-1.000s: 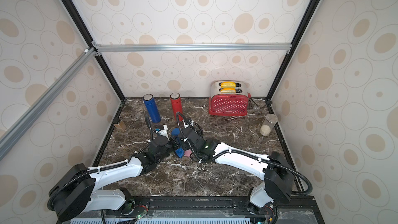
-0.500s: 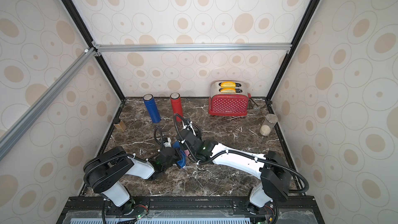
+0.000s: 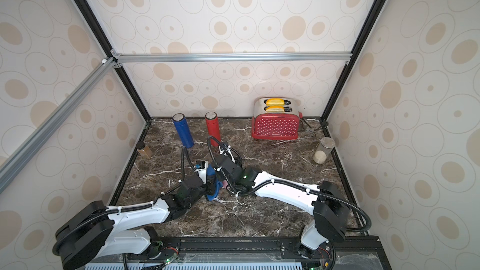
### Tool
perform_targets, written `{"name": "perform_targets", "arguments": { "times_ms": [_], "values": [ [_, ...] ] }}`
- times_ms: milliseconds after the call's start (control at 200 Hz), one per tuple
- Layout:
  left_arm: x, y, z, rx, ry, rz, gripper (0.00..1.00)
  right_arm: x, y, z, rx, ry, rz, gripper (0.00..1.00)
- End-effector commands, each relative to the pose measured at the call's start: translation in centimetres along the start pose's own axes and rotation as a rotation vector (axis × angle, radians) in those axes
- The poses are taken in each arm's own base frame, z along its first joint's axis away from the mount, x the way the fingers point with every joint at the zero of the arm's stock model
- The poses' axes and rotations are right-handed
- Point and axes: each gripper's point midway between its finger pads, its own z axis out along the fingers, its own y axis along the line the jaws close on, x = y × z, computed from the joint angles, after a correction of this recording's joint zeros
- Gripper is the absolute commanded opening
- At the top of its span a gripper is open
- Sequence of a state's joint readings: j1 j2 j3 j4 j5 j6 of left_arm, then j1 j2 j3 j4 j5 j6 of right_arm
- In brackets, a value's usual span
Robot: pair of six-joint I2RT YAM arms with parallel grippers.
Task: Wipe the surface of the thermos
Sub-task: Wipe the dirt from the surface of the thermos.
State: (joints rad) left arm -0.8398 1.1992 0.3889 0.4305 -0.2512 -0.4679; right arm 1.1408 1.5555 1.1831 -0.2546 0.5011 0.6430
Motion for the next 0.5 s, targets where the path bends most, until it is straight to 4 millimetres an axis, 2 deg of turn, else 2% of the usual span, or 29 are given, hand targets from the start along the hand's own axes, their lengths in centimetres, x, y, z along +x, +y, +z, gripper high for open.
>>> {"name": "perform_targets", "arguments": {
  "times_ms": [0, 105, 255, 386, 491],
  "values": [
    [0.5, 0.5, -1.5, -0.014, 0.048, 0.272, 0.0, 9.7, 0.9, 0.7, -0.088, 0.356, -0.014, 0.0],
    [-0.2, 0.8, -2.8, -0.008, 0.001, 0.351, 0.0, 9.1, 0.4, 0.5, -0.094, 0.341, 0.004, 0.0],
    [0.8, 0.4, -4.0, 0.038, -0.037, 0.586, 0.0, 8.6, -0.1, 0.3, -0.093, 0.331, 0.013, 0.0],
    [1.4, -1.7, -5.0, 0.138, -0.096, 0.81, 0.0, 8.6, -0.5, 0.3, -0.085, 0.33, 0.018, 0.0],
    [-0.2, -3.3, -5.8, 0.165, -0.169, 0.911, 0.0, 8.7, -0.8, 0.4, -0.079, 0.332, 0.022, 0.0]
  ]
}}
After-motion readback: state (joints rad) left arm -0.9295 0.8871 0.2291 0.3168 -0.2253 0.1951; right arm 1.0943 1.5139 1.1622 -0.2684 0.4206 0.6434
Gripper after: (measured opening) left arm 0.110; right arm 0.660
